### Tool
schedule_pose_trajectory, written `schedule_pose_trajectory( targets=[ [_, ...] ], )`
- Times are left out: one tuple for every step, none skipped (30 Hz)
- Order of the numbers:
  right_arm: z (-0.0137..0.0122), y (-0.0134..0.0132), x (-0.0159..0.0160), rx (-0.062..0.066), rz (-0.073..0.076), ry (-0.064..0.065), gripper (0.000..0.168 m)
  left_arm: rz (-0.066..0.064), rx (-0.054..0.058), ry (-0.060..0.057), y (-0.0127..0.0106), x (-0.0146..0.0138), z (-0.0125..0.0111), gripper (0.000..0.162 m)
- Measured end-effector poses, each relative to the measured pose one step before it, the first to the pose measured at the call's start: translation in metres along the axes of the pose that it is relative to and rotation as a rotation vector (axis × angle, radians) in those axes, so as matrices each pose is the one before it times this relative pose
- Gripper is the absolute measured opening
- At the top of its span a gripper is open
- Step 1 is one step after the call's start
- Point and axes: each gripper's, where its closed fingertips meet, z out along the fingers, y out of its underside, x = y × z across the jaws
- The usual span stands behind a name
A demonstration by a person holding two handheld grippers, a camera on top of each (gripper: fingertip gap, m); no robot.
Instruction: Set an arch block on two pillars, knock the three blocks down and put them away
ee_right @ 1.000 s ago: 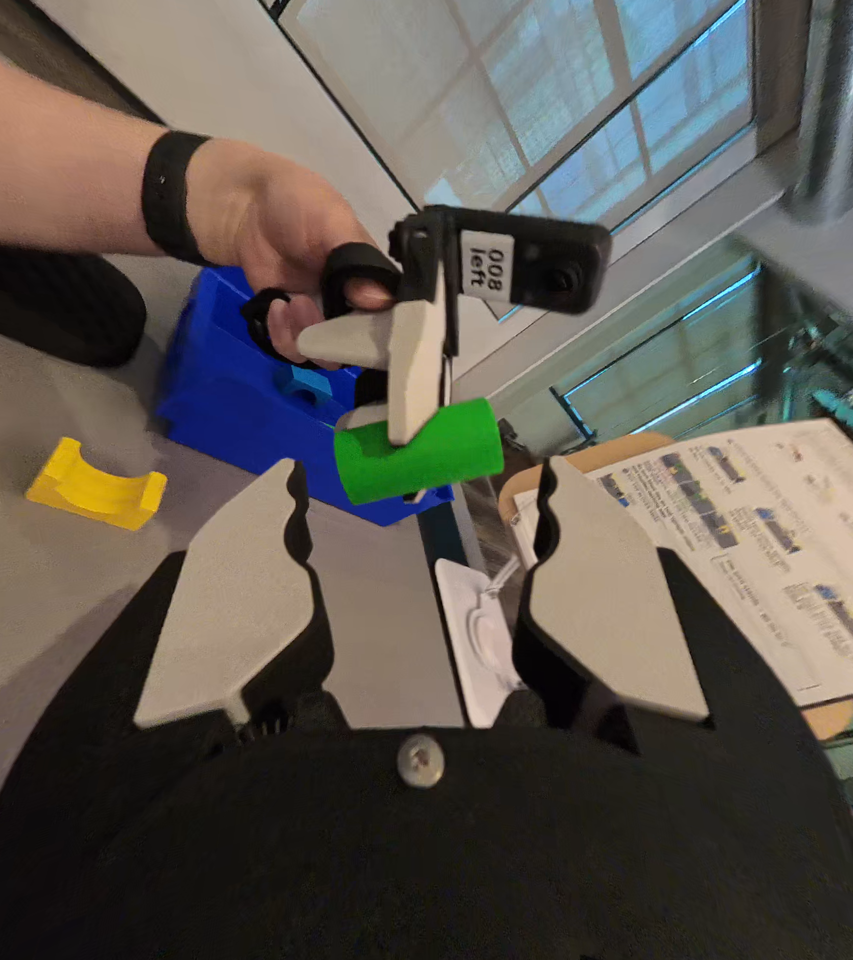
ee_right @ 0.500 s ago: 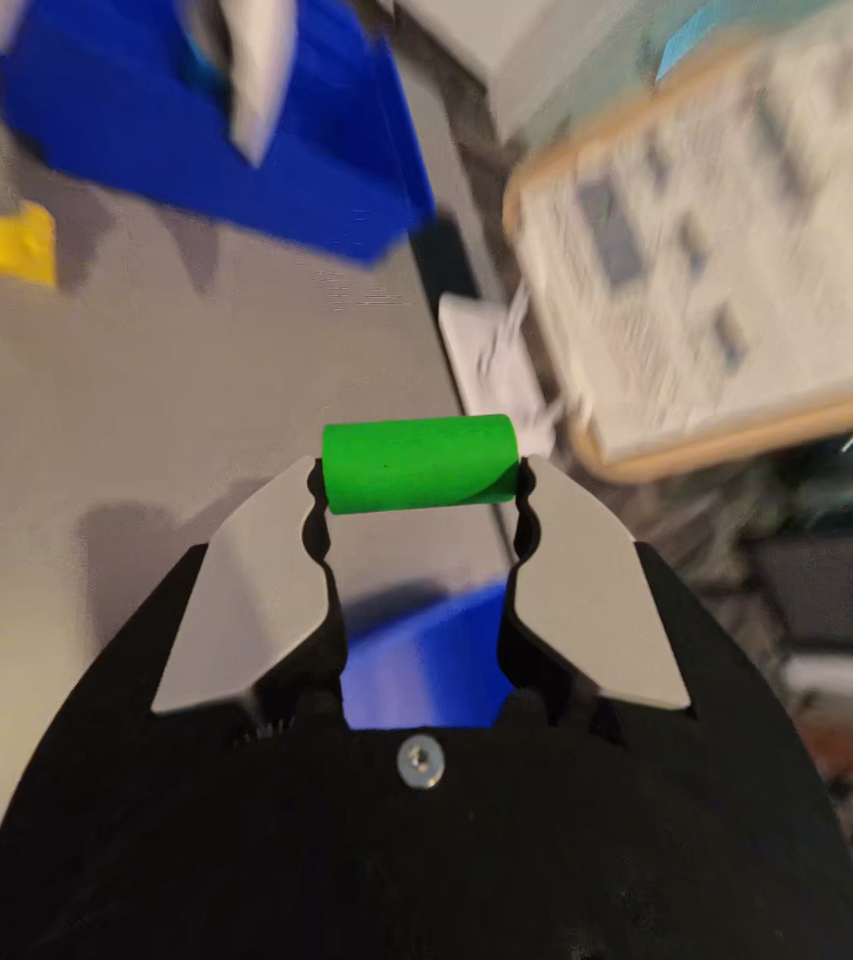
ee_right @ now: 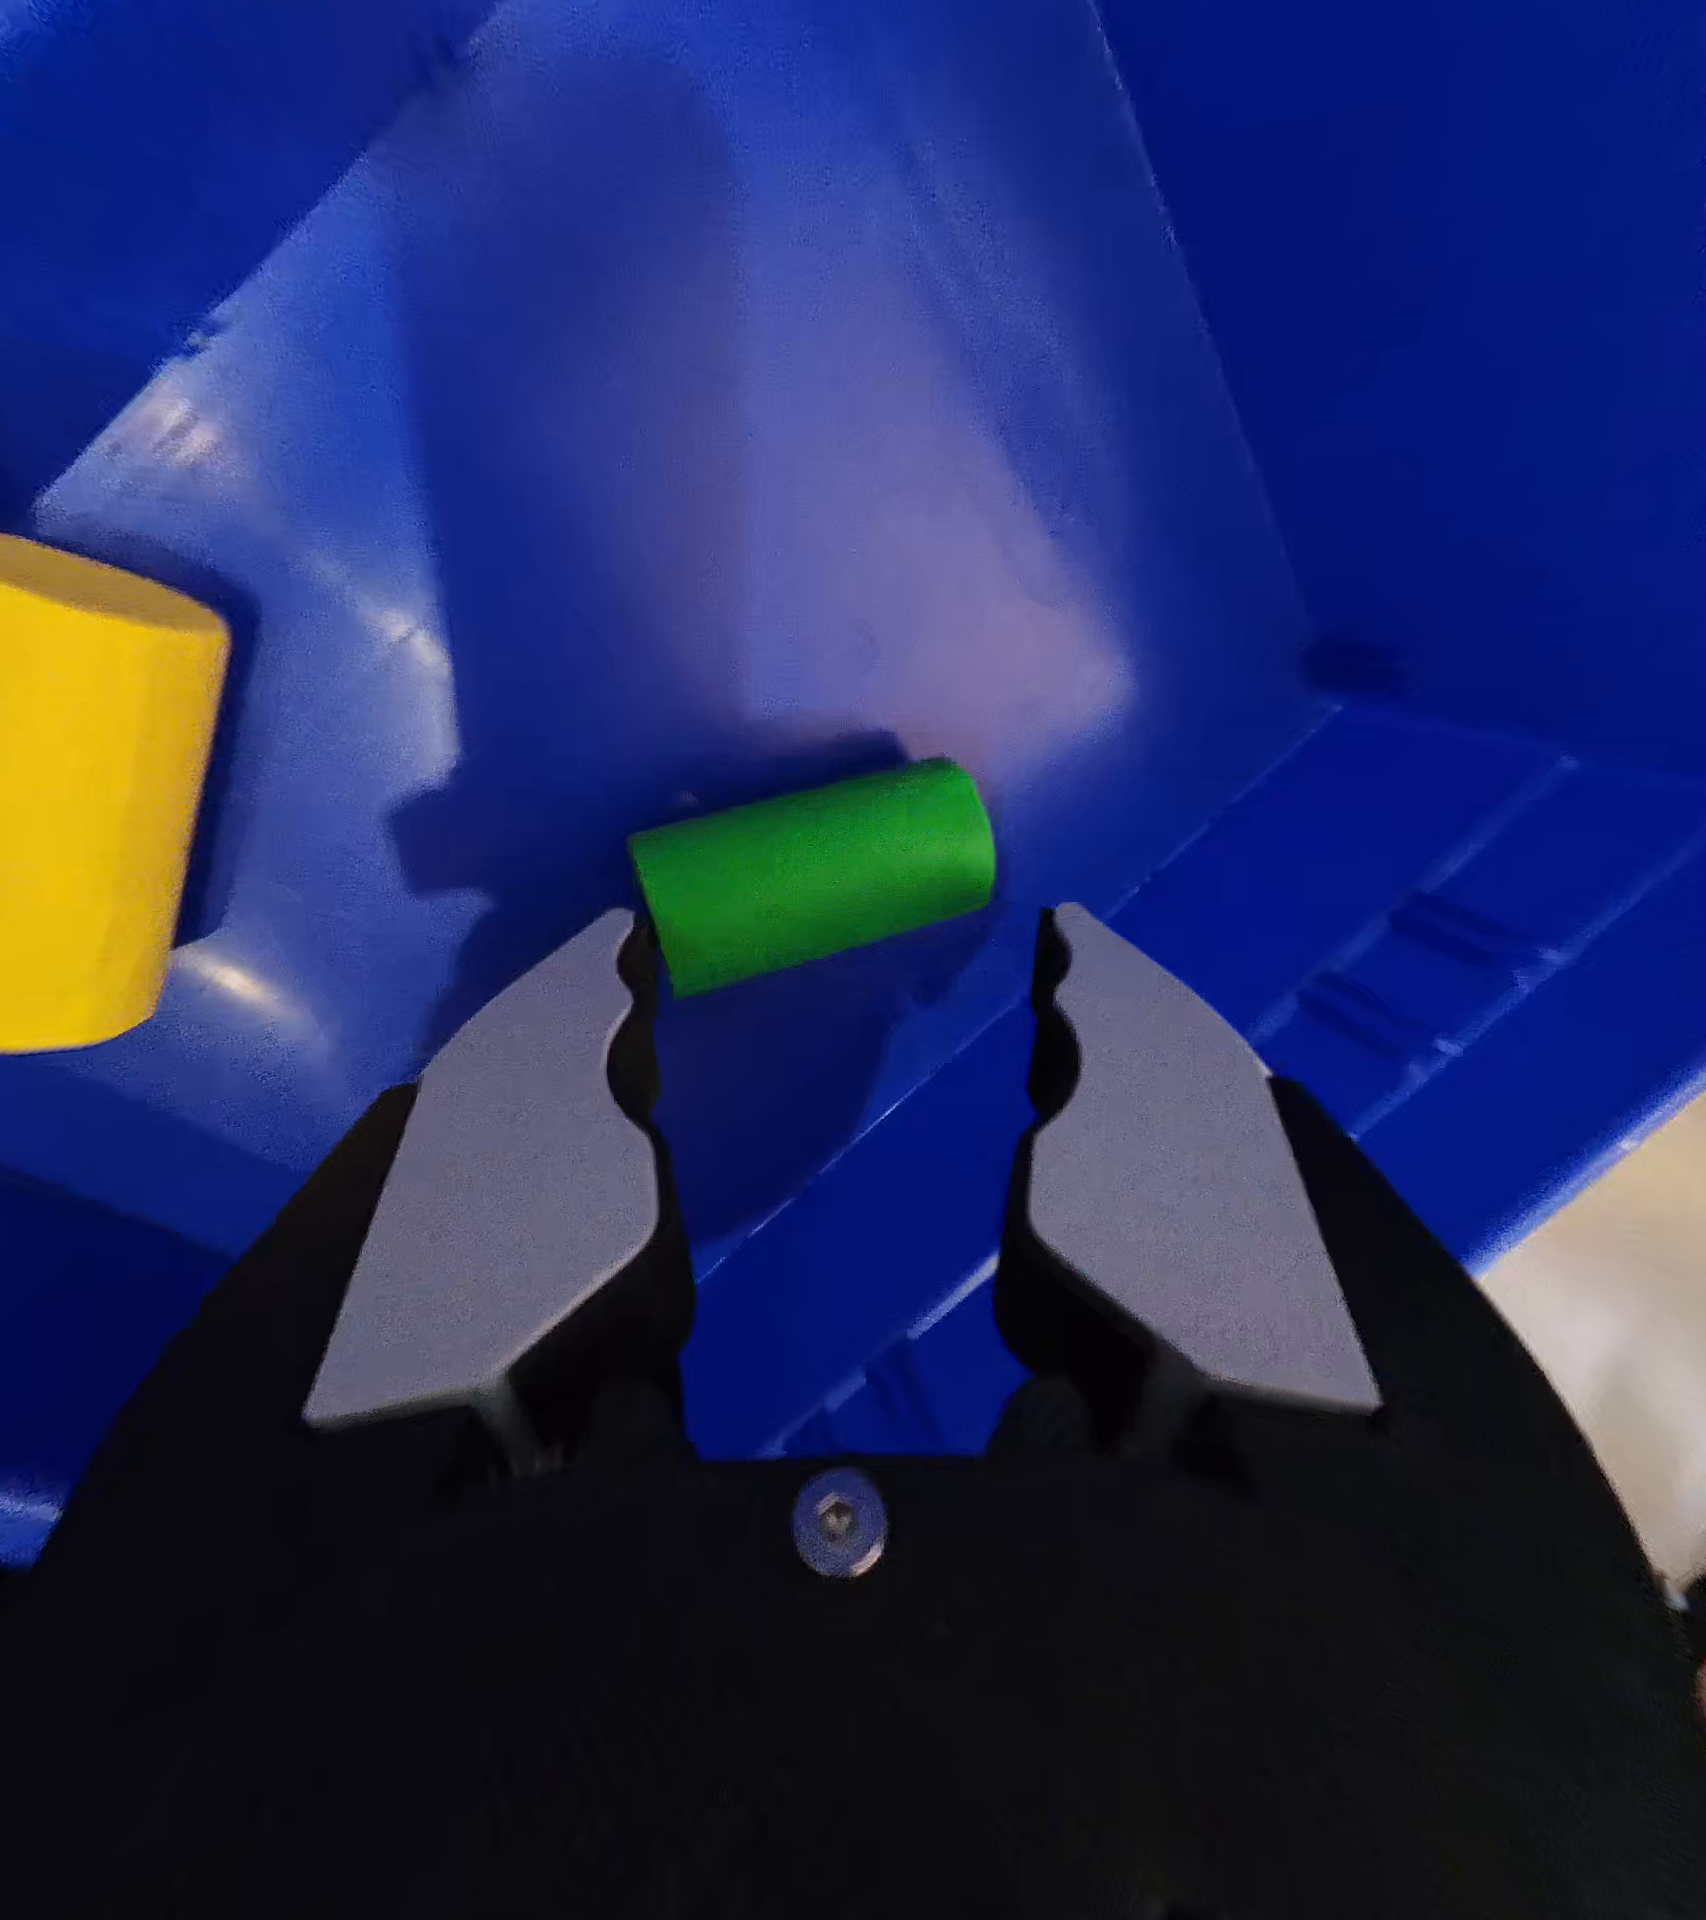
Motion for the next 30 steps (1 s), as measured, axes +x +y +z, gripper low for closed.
schedule_pose_trajectory(
  targets=[
    [-0.00269,-0.00373,0.00581,0.0258,0.0061,0.0356,0.073,0.0183,-0.0091,0.005,0.00123,0.0022,0.00157,0.06],
    [-0.00512,-0.00469,0.00495,0.0335,0.0035,0.0279,0.073,0.0178,-0.0122,0.0056,0.00127,0.00222,0.00159,0.059],
    [-0.0066,-0.00537,0.0034,0.0369,0.0071,0.0169,0.072,0.011,-0.0176,-0.0006,0.0016,0.00109,0.00191,0.059],
    [-0.00717,-0.00608,0.00304,0.0404,0.0065,0.0155,0.072,0.0075,-0.0197,-0.0015,0.00151,0.00072,0.00235,0.059],
    [-0.00717,-0.00638,0.00344,0.0406,0.0003,0.0219,0.072,0.0045,-0.0218,0.0056,0.00174,0.00131,0.00315,0.057],
    [-0.007,-0.00583,0.00311,0.036,-0.0033,0.022,0.072,0.0062,-0.0215,0.0066,0.00141,0.00118,0.00366,0.056],
    [-0.00621,-0.00479,0.00158,0.0286,-0.003,0.0131,0.072,0.0079,-0.0175,-0.0046,0.00054,-0.00091,0.00371,0.054],
    [-0.00541,-0.00318,0.00105,0.0191,-0.0042,0.01,0.071,0.0061,-0.015,-0.0028,-0.00018,-0.00081,0.00365,0.051],
    [-0.00497,-0.00203,0.00167,0.0125,-0.0052,0.0141,0.072,0.0053,-0.0119,-0.0051,-0.00127,-0.00131,0.00344,0.048],
    [-0.00436,-0.00132,0.00158,0.0091,-0.0029,0.011,0.072,0.002,-0.0096,0.0025,-0.00181,0.00003,0.00358,0.042],
    [-0.00378,-0.00104,0.00105,0.0094,0.0003,0.0055,0.071,0.0073,-0.0131,0.0254,-0.00124,0.00406,0.00411,0.041],
    [-0.00339,-0.00108,0.0011,0.0112,0.0024,0.004,0.072,0.0112,-0.0195,0.0185,0.00009,0.00326,0.00442,0.04],
    [-0.00291,-0.00107,0.0008,0.0118,0.0032,0.0021,0.072,0.0095,-0.0257,-0.0089,0.00109,-0.00117,0.00459,0.04],
    [-0.00237,-0.00085,0.00076,0.0115,0.0028,0.001,0.072,-0.0027,-0.0312,-0.0112,0.00229,-0.00187,0.00446,0.036],
    [-0.00196,-0.00085,0.00052,0.0103,0.0026,0.0001,0.071,-0.0078,-0.0184,0.035,0.0005,0.00398,0.00173,0.03],
    [-0.00156,-0.00058,-0.00003,0.0074,0.001,-0.0023,0.071,-0.0124,-0.0012,0.0367,-0.00069,0.00398,-0.00046,0.02],
    [-0.00141,-0.00097,0.00031,0.0062,-0.0018,0.001,0.071,-0.0116,0.0011,0.0037,-0.00019,-0.0002,-0.00003,0.02],
    [-0.00137,-0.002,0.00051,0.0094,-0.0032,0.0047,0.071,-0.0076,-0.0038,0.0017,0.00053,0.00022,-0.00004,0.02],
    [-0.00145,-0.00297,0.00055,0.0132,-0.0027,0.0046,0.069,0.0038,-0.0102,-0.0051,0.0009,0.0002,-0.00003,0.02],
    [-0.00151,-0.00413,0.00072,0.018,-0.0012,0.007,0.067,0.0146,-0.0048,-0.0125,-0.00022,-0.00007,-0.00064,0.02],
    [-0.00195,-0.0052,0.00114,0.0227,0.0004,0.0087,0.065,0.0203,0.004,-0.0221,-0.00101,-0.00119,-0.00209,0.019],
    [-0.00256,-0.00651,0.00153,0.0271,0.0042,0.0119,0.064,0.0205,0.0173,-0.0323,-0.00163,-0.00298,-0.00418,0.019],
    [-0.00327,-0.00766,0.00221,0.0307,0.0093,0.0165,0.064,0.0131,0.034,-0.0425,-0.00206,-0.00505,-0.00698,0.018],
    [-0.00404,-0.00884,0.00226,0.0335,0.016,0.0165,0.063,-0.0011,0.0472,-0.0432,-0.00176,-0.00639,-0.00939,0.018],
    [-0.00455,-0.01013,0.00136,0.0384,0.0234,0.01,0.063,-0.0166,0.0603,-0.0375,-0.0017,-0.00711,-0.01164,0.018],
    [-0.00466,-0.01191,-0.0001,0.0484,0.0312,0.0029,0.063,-0.0245,0.0756,-0.0471,-0.00269,-0.0096,-0.01393,0.018],
    [-0.00412,-0.0145,-0.00295,0.0618,0.0397,-0.0114,0.063,-0.0329,0.0832,-0.0444,-0.00355,-0.01015,-0.01542,0.018],
    [-0.00287,-0.01675,-0.00815,0.0735,0.0482,-0.0382,0.063,-0.0349,0.0902,-0.0359,-0.00535,-0.00926,-0.01582,0.018],
    [-0.00121,-0.01762,-0.01393,0.0758,0.0526,-0.0661,0.062,-0.0265,0.1009,-0.0423,-0.00859,-0.00978,-0.01612,0.018],
    [0.00093,-0.01768,-0.01974,0.0762,0.0568,-0.0937,0.062,-0.0194,0.1085,-0.052,-0.01232,-0.01039,-0.01565,0.018]
  ],
)
